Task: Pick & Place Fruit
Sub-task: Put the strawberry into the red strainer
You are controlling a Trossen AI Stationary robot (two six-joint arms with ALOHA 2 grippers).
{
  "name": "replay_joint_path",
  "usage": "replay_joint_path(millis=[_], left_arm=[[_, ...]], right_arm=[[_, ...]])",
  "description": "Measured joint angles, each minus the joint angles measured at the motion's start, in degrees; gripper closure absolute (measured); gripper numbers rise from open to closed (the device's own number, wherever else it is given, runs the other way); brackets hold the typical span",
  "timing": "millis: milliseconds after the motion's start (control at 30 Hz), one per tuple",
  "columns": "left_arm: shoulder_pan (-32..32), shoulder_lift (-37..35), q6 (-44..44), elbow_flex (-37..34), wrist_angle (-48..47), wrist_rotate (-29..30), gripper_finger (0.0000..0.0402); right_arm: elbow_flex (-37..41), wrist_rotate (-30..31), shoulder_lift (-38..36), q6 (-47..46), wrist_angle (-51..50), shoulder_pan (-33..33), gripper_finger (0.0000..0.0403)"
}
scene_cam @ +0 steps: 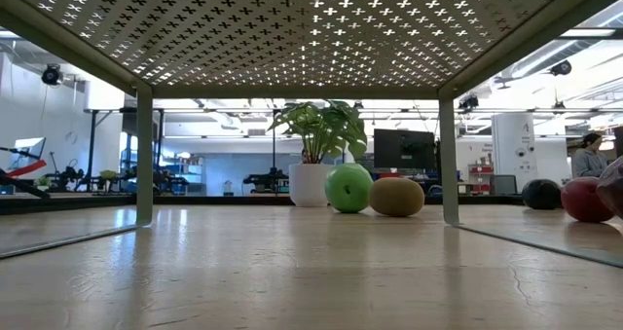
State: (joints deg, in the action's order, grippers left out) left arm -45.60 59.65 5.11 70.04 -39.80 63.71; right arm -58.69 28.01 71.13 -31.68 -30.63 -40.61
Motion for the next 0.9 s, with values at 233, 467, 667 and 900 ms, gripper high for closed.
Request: replay_joint_path(millis=[233, 467, 667, 900], left_arm=[[-0.01, -2.51, 8.25, 0.0, -6.16, -2.38, 0.0252], [-0.02, -2.49, 8.45, 0.0, -6.5, -2.91, 0.0252], [-0.02, -2.49, 8.61, 0.0, -6.51, -3.35, 0.0252], [-0.02, -1.86, 8.52, 0.0, -6.53, -3.46, 0.0252]], right_arm=[[-2.54, 2.45, 7.54, -0.96, -1.61, -1.17, 0.0325], [-6.75, 2.06, 12.78, -0.96, -3.59, -1.15, 0.0224], [-7.46, 1.98, 15.26, -1.39, -3.98, -1.12, 0.0164], [-6.93, 2.13, 18.64, -2.47, -4.37, -0.37, 0.0136]])
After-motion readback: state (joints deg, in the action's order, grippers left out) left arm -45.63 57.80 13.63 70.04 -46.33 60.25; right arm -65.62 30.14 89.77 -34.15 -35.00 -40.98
